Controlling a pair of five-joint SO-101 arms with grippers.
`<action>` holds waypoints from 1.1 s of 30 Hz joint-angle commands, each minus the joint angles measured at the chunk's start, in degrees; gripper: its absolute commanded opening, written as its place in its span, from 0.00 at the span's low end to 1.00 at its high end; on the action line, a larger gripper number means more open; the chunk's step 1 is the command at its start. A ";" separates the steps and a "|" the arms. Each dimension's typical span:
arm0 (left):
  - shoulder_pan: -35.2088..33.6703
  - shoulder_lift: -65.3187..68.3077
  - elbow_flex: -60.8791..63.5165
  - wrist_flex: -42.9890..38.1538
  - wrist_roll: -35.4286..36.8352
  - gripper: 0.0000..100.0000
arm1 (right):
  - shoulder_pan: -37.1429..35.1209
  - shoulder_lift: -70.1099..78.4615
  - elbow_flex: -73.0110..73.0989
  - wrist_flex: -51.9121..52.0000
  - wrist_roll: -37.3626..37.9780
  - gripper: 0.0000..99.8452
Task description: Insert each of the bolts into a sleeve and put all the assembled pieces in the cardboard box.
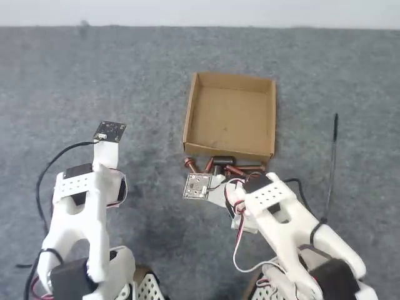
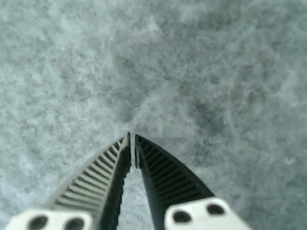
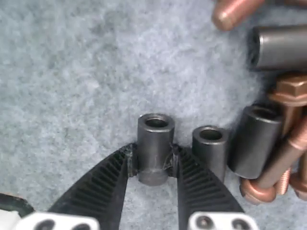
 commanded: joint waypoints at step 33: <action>0.26 0.26 -2.59 0.70 -0.53 0.01 | -0.66 1.71 -4.75 -0.04 -12.40 0.13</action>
